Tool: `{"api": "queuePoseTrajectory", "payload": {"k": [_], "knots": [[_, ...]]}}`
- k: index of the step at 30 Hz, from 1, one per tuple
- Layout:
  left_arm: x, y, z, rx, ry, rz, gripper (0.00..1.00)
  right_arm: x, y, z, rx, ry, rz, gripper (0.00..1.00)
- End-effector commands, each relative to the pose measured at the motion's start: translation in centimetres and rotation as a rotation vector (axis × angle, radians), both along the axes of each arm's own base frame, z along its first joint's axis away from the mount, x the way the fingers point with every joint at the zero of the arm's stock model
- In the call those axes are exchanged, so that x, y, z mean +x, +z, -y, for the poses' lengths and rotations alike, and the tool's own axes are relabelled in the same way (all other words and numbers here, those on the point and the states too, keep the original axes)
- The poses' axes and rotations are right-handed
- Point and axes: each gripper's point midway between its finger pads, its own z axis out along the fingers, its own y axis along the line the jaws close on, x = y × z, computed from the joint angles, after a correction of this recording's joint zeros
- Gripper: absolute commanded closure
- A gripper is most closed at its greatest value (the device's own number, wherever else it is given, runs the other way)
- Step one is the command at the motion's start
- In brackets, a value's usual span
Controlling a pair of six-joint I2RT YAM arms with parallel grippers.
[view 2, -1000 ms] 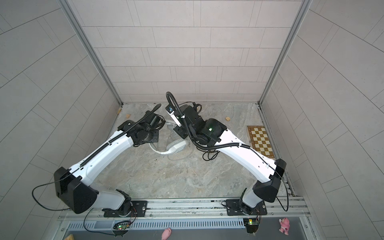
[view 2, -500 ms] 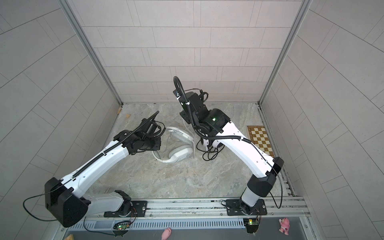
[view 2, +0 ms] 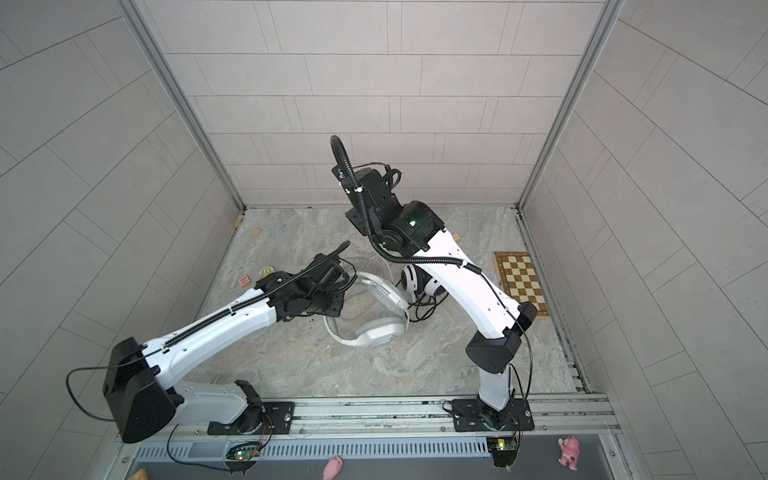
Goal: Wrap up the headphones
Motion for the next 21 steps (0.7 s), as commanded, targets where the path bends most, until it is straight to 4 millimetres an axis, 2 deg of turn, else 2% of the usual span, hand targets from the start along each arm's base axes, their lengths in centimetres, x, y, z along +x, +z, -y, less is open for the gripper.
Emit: {"api": "queuePoseTrajectory", "payload": {"k": [1, 4, 7, 10, 14, 18, 21], "knots": [[2.9, 3.9, 0.4, -0.059, 0.121, 0.124, 1.00, -2.4, 1.4, -0.7, 0.024, 0.031, 0.018, 0.97], [3.7, 5.2, 0.6, -0.087, 0.157, 0.159, 1.00, -2.7, 1.4, -0.7, 0.013, 0.020, 0.026, 0.97], [4.5, 5.2, -0.7, -0.072, 0.254, 0.214, 1.00, -3.3, 2.0, -0.5, 0.038, 0.019, 0.031, 0.98], [5.3, 5.0, -2.0, -0.075, 0.354, 0.271, 1.00, -4.9, 3.0, -0.5, 0.084, 0.038, 0.051, 0.98], [6.0, 5.7, -3.2, -0.095, 0.450, 0.330, 1.00, -6.5, 3.8, -0.2, 0.111, 0.048, 0.073, 0.98], [6.6, 6.1, -4.0, -0.115, 0.505, 0.340, 1.00, -7.4, 4.1, 0.8, 0.115, 0.035, 0.090, 0.98], [6.9, 6.1, -5.5, -0.116, 0.548, 0.341, 1.00, -7.7, 4.3, 2.5, 0.084, -0.006, 0.105, 0.97]]}}
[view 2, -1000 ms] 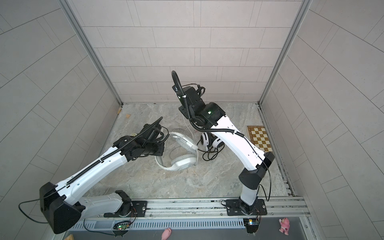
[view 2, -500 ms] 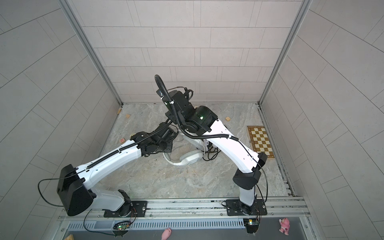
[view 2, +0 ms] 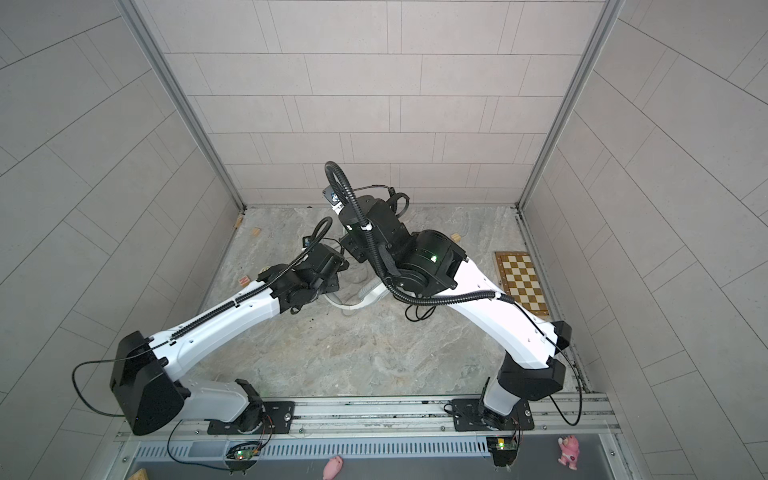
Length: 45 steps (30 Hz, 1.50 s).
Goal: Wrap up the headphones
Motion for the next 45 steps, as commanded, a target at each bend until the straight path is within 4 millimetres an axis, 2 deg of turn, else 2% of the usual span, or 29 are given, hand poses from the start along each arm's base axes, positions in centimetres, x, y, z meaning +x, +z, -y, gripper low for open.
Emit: {"api": "queuePoseTrajectory", "payload": {"k": [1, 7, 14, 17, 21, 26, 30, 33, 35, 39, 42, 45], "knots": [[1.2, 2.4, -2.0, -0.087, 0.116, 0.102, 1.00, -0.3, 1.1, 2.7, 0.000, -0.082, 0.036, 0.97], [2.0, 2.5, -6.2, -0.180, 0.243, 0.136, 1.00, -1.4, 0.0, 5.1, -0.041, -0.109, 0.006, 0.97], [2.7, 4.8, -11.4, -0.200, 0.358, 0.194, 1.00, -2.5, -1.9, 8.3, -0.091, -0.177, -0.008, 0.97], [3.3, 5.6, -13.0, -0.255, 0.394, 0.211, 1.00, -3.3, -3.3, 8.5, -0.062, -0.151, -0.055, 0.97], [4.3, 7.3, -13.5, -0.337, 0.403, 0.246, 1.00, -4.7, -6.6, 7.2, -0.009, -0.071, -0.168, 0.96], [5.7, 9.7, -13.3, -0.380, 0.405, 0.320, 1.00, -7.8, -12.2, 1.7, 0.163, 0.161, -0.414, 0.97], [6.4, 10.5, -12.7, -0.424, 0.395, 0.342, 1.00, -9.6, -15.7, -1.0, 0.233, 0.261, -0.548, 0.96], [6.5, 10.7, -12.4, -0.433, 0.384, 0.343, 1.00, -9.3, -18.0, -0.3, 0.193, 0.219, -0.560, 0.96], [6.4, 10.8, -12.2, -0.439, 0.367, 0.341, 1.00, -8.6, -19.6, 1.1, 0.122, 0.153, -0.540, 0.93], [6.0, 11.7, -12.2, -0.439, 0.349, 0.359, 1.00, -7.7, -21.2, 2.7, 0.066, 0.089, -0.524, 0.90], [5.5, 12.5, -12.3, -0.421, 0.334, 0.378, 1.00, -7.7, -21.5, 2.7, 0.092, 0.098, -0.534, 0.94], [5.0, 12.7, -13.0, -0.365, 0.343, 0.381, 1.00, -7.9, -19.7, 2.5, 0.143, 0.132, -0.520, 0.95]]}}
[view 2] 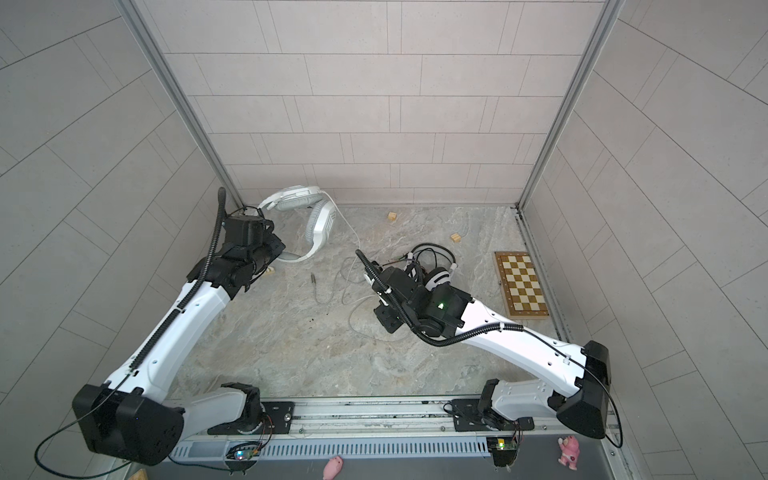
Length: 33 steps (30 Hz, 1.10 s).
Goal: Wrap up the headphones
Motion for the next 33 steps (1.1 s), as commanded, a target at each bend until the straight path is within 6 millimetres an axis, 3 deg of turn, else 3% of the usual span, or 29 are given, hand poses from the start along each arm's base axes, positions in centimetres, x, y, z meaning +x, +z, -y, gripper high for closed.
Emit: {"api": "queuePoseTrajectory", "payload": {"k": [1, 14, 19, 24, 33], "knots": [[-0.1, 4.8, -0.3, 0.025, 0.007, 0.131, 1.00, -0.2, 4.1, -0.4, 0.125, 0.016, 0.054, 0.95], [-1.1, -2.3, 4.6, 0.228, -0.098, -0.038, 1.00, -1.5, 19.7, -2.4, 0.425, 0.147, 0.216, 0.97], [-1.3, -3.5, 6.2, 0.236, -0.151, -0.075, 1.00, -1.0, 22.5, -2.8, 0.456, 0.151, 0.270, 0.97], [-1.6, -4.5, 7.3, 0.282, -0.175, -0.094, 1.00, -0.7, 23.8, -3.5, 0.479, 0.162, 0.286, 0.97], [-0.6, -7.3, 7.1, 0.351, -0.147, -0.150, 1.00, -1.8, 27.3, -4.8, 0.563, 0.244, 0.294, 0.96]]}}
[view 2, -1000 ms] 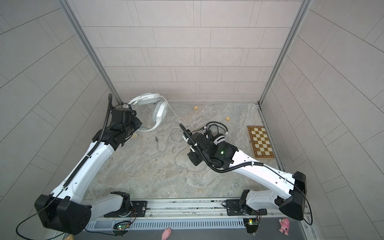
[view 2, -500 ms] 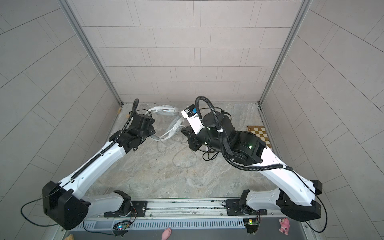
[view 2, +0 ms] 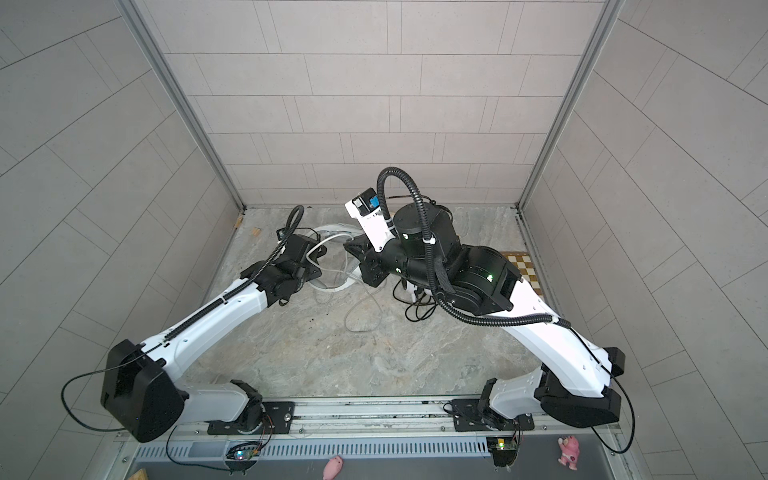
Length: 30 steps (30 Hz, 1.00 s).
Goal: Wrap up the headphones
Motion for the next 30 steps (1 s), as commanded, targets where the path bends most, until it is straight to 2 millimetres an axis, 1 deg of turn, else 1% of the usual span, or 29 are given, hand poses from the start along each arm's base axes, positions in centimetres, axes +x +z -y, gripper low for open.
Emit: {"api": "queuePoseTrajectory", "payload": {"k": [1, 3, 6, 11, 14, 15, 17, 19, 22, 24, 25, 27, 30], "knots": [[1.3, 0.2, 0.0, 0.003, 0.038, 0.047, 1.00, -1.5, 3.0, 0.3, 0.073, 0.062, 0.038, 0.96], [1.6, -0.2, 0.3, -0.006, 0.035, 0.036, 1.00, -2.2, 3.4, 0.0, 0.098, 0.099, 0.026, 0.96], [2.1, -0.7, 0.9, -0.020, 0.032, 0.024, 1.00, -3.3, 3.4, -0.9, 0.112, 0.173, 0.003, 0.96], [2.7, -0.8, 1.7, -0.059, 0.033, 0.018, 1.00, -4.4, 2.0, -1.9, 0.089, 0.231, -0.037, 0.96], [3.1, -0.5, 2.2, -0.097, 0.036, 0.038, 1.00, -5.1, 1.0, -3.0, 0.098, 0.294, -0.079, 0.96], [3.3, -0.2, 2.5, -0.117, 0.033, 0.051, 1.00, -5.3, 0.3, -3.3, 0.089, 0.309, -0.095, 0.96], [3.8, 0.5, 2.6, -0.145, 0.029, 0.064, 1.00, -5.2, -1.7, -3.4, 0.052, 0.306, -0.123, 0.96], [4.2, 1.5, 2.2, -0.162, 0.035, 0.075, 1.00, -4.4, -4.6, -2.7, -0.010, 0.244, -0.140, 0.95], [4.6, 3.0, 2.1, -0.224, 0.029, 0.102, 1.00, -2.9, -8.7, -1.1, -0.104, 0.133, -0.165, 0.95], [4.9, 3.8, 2.6, -0.283, 0.010, 0.117, 1.00, -2.3, -11.3, -0.7, -0.130, 0.097, -0.197, 0.95], [5.0, 4.3, 3.2, -0.315, -0.008, 0.124, 1.00, -2.0, -12.5, -0.8, -0.130, 0.084, -0.215, 0.95], [5.0, 4.8, 4.1, -0.374, -0.033, 0.128, 1.00, -1.6, -14.3, -1.1, -0.134, 0.072, -0.242, 0.95], [4.7, 5.4, 5.4, -0.454, -0.071, 0.120, 1.00, -0.5, -15.8, -0.9, -0.141, 0.030, -0.247, 0.95]]}}
